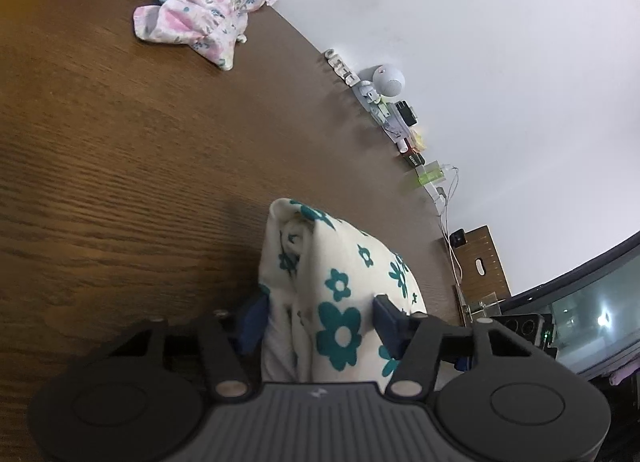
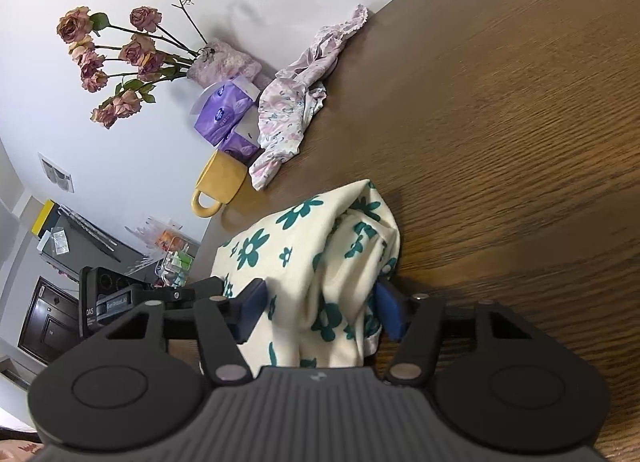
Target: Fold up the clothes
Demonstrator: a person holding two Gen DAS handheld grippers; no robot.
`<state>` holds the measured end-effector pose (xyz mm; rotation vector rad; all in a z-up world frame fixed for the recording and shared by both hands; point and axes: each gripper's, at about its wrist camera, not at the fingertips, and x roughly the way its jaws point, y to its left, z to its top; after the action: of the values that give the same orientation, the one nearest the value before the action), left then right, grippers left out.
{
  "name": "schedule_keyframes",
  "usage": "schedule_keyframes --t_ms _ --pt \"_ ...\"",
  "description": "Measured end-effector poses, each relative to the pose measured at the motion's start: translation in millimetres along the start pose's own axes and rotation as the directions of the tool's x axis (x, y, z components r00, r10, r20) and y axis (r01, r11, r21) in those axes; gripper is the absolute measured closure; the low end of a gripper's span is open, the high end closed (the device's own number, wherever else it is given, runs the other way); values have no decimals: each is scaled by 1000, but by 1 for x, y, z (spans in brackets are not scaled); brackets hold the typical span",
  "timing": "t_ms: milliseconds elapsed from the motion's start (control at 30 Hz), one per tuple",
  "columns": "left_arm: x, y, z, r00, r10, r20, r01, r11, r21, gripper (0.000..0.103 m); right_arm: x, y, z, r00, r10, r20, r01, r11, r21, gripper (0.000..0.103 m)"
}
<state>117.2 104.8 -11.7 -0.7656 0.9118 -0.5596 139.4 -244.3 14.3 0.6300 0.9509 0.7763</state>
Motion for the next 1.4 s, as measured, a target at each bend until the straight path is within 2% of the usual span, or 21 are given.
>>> schedule_keyframes --t_ms 33,167,233,333,400,733,1033,1167,1400 --pt "1 -1 0 1000 2 0 -2 1000 8 49 1 -1 -1 1000 0 0 0 1000 2 54" --pt "5 -4 -2 1000 11 -3 -11 999 37 55 2 -5 -2 1000 4 4 -4 1000 22 65" --pt "8 -5 -3 1000 17 -4 -17 998 52 65 3 -9 -4 1000 21 11 -21 999 44 72" --pt "10 -12 -8 999 42 21 -44 994 97 70 3 -9 -5 999 33 25 -34 998 53 76" --pt "8 -16 -9 999 31 34 -34 994 107 73 0 -7 -5 998 40 39 -42 998 47 79" --pt "-2 -41 -10 996 -13 86 0 990 141 73 -20 7 7 996 41 73 -41 999 -8 80" --pt "-9 -86 4 991 -15 134 -15 975 220 73 -45 30 33 993 50 102 -41 995 -91 80" --pt "-11 -107 11 988 -16 155 -25 966 256 73 -56 39 52 991 59 124 -44 992 -122 80" --pt "6 -139 52 982 -10 190 -41 964 263 73 -64 40 104 986 65 156 -45 991 -127 80"
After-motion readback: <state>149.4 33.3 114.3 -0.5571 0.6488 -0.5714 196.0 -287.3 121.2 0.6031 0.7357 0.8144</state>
